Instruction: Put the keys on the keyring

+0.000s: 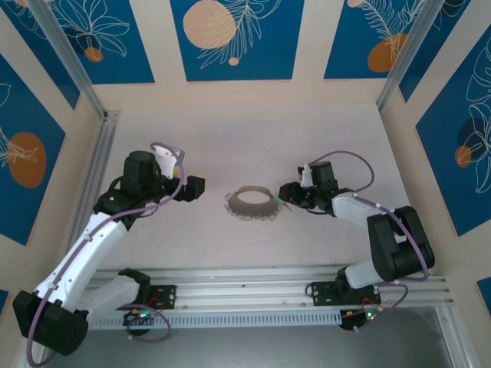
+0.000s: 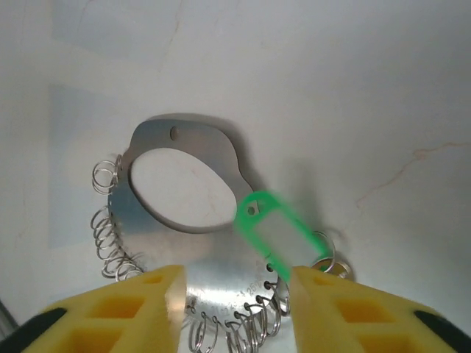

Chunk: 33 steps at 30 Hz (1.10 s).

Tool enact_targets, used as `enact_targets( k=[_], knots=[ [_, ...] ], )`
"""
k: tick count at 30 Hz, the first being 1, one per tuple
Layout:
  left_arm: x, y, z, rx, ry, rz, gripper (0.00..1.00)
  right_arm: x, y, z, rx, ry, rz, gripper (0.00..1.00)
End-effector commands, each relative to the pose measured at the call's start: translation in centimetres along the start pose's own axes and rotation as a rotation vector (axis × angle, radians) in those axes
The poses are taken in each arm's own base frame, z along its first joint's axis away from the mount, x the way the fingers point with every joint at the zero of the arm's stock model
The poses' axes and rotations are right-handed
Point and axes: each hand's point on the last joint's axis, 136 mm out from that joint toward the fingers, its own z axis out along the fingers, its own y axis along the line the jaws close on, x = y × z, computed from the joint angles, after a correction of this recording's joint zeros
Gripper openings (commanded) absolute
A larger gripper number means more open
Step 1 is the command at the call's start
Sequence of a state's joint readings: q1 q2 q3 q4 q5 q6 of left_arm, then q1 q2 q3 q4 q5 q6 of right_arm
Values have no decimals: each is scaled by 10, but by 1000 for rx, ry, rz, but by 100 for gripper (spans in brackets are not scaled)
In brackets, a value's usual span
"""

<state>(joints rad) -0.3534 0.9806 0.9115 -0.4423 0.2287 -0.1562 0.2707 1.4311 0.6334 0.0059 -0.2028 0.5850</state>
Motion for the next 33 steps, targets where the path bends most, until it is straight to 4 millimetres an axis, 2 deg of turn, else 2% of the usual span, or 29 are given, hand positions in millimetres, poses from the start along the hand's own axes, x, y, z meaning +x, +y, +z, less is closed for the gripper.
enact_targets(
  k=[1,2,4,8,12,14,17,19,22,23,27,33],
  knots=[
    [-17,17,-17,-115,-77,-1,100,-9,2,-20,86,-77,-78,58],
    [-19,21,-22,-144,-102,-3,100,-13,5,-29,118,-114,-111,69],
    [-21,34,-30,-225,-137,-19,100,-21,13,-49,166,-192,-177,99],
    [-17,70,-38,-437,-151,13,100,-37,24,-95,222,-374,-262,99],
    [-12,96,-34,-584,-179,150,100,-53,19,-133,209,-533,-279,99],
    [-8,108,-32,-648,-222,193,100,-63,7,-149,234,-620,-253,99],
    [1,127,-31,-734,-255,200,100,-77,-23,-169,336,-756,-186,99],
    [8,140,-27,-781,-240,178,100,-85,-30,-172,344,-810,-226,99],
    [17,156,-16,-820,-211,147,100,-91,-19,-159,228,-863,-451,99],
    [21,161,-11,-833,-200,147,100,-94,-24,-154,244,-872,-475,99],
    [33,181,8,-878,-174,136,100,-112,-49,-134,335,-793,-455,99],
    [45,191,31,-831,-324,71,100,-116,-69,-118,381,-809,-450,99]
  ],
)
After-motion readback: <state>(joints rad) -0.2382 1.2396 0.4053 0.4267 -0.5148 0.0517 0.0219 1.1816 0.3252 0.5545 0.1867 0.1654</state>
